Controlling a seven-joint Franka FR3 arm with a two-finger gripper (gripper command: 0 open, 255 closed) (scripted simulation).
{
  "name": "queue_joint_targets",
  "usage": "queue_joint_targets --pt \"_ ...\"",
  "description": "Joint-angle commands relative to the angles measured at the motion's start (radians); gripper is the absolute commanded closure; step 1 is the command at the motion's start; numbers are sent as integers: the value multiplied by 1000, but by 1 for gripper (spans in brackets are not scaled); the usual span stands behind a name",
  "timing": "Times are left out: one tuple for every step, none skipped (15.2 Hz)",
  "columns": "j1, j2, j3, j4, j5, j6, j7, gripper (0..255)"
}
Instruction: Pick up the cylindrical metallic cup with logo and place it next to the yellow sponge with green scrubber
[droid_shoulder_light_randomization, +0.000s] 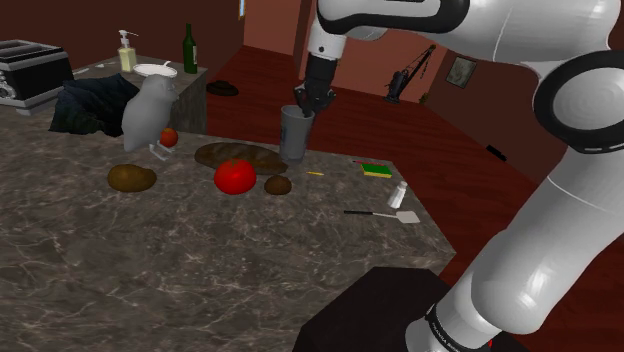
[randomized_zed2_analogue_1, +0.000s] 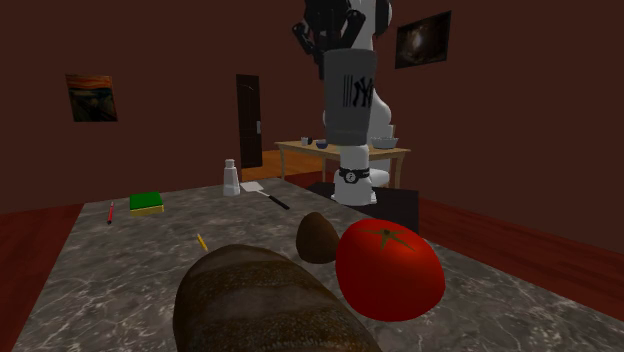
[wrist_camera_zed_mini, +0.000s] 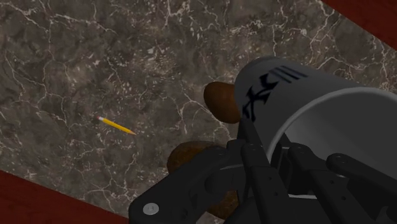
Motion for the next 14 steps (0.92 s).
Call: queue_joint_targets --pt "-1 4 -1 32 0 -28 0 255" --pt "-1 6 -1 48 0 -42 0 255" --pt "-1 9 -1 65 0 -56 0 255" --pt "-1 11 -1 77 -1 -66 1 255" --pt "-13 -2 -12 61 0 -64 -22 255" --pt "-24 -14 -23 46 0 -62 -45 255" --pt "-36 -25 -34 33 0 -61 -68 255" --pt "-48 -35 -45 22 -1 -60 -91 255" --pt "-59 -44 -57 11 -2 -59 -114 255" --pt "-70 -52 -69 2 -2 -59 -137 255" --pt "-82 -59 -81 -5 -4 -58 -160 255" --pt "-93 -64 -93 -12 -5 -58 -184 255" --pt "-105 -69 -105 -17 -6 -58 -207 255" --pt "-116 -73 -117 -21 -8 -59 -231 255"
